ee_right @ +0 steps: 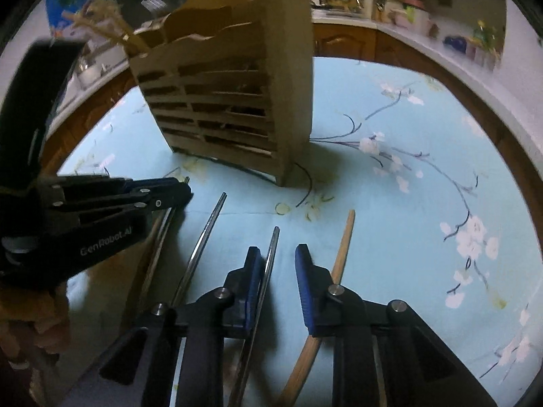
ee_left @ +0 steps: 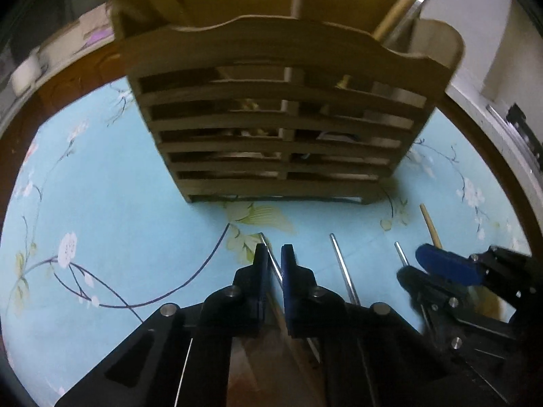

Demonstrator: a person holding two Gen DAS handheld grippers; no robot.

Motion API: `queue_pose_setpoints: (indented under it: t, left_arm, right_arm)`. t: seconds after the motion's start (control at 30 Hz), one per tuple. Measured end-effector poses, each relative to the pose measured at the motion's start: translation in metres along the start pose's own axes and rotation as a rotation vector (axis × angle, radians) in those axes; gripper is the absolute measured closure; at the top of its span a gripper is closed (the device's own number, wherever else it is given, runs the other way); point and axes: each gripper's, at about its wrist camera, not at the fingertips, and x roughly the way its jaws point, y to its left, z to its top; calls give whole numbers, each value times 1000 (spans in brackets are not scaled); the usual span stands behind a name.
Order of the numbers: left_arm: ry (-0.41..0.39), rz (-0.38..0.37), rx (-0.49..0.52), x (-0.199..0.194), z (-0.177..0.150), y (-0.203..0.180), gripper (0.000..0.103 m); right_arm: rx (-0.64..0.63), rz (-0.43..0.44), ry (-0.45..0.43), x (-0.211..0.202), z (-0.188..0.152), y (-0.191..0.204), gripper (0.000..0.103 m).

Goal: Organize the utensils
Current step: 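Grasp a metal chopstick with the left tool while the right tool grasps a wooden chopstick, then lift the chopsticks with both tools and carry them above the wooden holder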

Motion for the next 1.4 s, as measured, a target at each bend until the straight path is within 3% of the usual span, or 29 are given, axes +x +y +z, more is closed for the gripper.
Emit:
queue_pose_setpoints:
  t: [0.07, 0.2, 0.4, 0.7, 1.07, 1.4]
  left_arm:
    - [-1, -6, -2, 3, 0, -1, 98]
    - [-4, -31, -30, 1, -3, 0, 100]
    - [-60, -49, -57, -29, -7, 4, 101]
    - [-210, -150, -126, -111, -29, 15, 102]
    - [-362, -221, -170, -207, -76, 41, 102]
    - [-440, -225, -145, -244, -109, 43, 103]
  right_arm:
    - [-10, -5, 0, 0, 1, 1, 95]
    - [23, 22, 1, -3, 1, -3, 98]
    - [109, 102, -48, -24, 1, -12, 99]
    - [189, 215, -179, -91, 3, -22, 99]
    - [177, 240, -346, -162, 16, -15, 99]
    - [154, 238, -435, -195, 25, -9, 99]
